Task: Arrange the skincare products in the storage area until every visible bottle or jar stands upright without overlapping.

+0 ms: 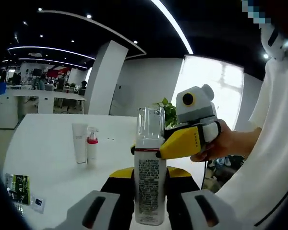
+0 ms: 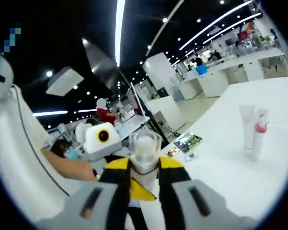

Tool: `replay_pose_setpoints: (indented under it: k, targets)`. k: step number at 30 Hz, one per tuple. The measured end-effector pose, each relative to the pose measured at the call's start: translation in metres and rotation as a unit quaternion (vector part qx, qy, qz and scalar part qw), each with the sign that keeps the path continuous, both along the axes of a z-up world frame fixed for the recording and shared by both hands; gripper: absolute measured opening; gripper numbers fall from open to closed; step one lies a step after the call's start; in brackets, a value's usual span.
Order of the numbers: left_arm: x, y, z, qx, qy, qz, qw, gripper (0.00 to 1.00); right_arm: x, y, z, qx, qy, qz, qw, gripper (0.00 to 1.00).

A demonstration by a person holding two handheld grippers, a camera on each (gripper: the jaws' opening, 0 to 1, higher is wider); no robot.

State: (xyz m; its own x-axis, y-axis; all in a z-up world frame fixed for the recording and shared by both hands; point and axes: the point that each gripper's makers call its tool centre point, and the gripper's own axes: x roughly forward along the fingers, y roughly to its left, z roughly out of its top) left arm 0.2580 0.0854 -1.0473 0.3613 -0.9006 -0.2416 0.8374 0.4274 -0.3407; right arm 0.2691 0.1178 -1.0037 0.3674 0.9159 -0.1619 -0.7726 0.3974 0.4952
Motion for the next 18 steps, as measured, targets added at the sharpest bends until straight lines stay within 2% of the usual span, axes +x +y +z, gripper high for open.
replay_pose_setpoints:
  k: [5,8,13,18]
  targets:
    - [0.0,0.004,-0.008,0.011,0.0,0.007,0.9999,0.24,0.001,0.003,-0.009,-0.03,-0.016,0.007,0.9994,0.19]
    - [0.001,0.012,-0.018,0.026,0.015,0.022,0.9993,0.24,0.003,0.005,-0.013,-0.047,-0.026,0.01,0.9985,0.19]
    - [0.003,0.03,-0.027,0.03,0.045,0.053,0.9971,0.24,0.017,0.001,-0.017,-0.059,-0.038,0.003,0.9975,0.19]
    - [0.0,0.044,-0.028,0.028,0.058,0.071,0.9954,0.24,0.039,-0.009,-0.031,-0.088,-0.057,-0.016,0.9944,0.2]
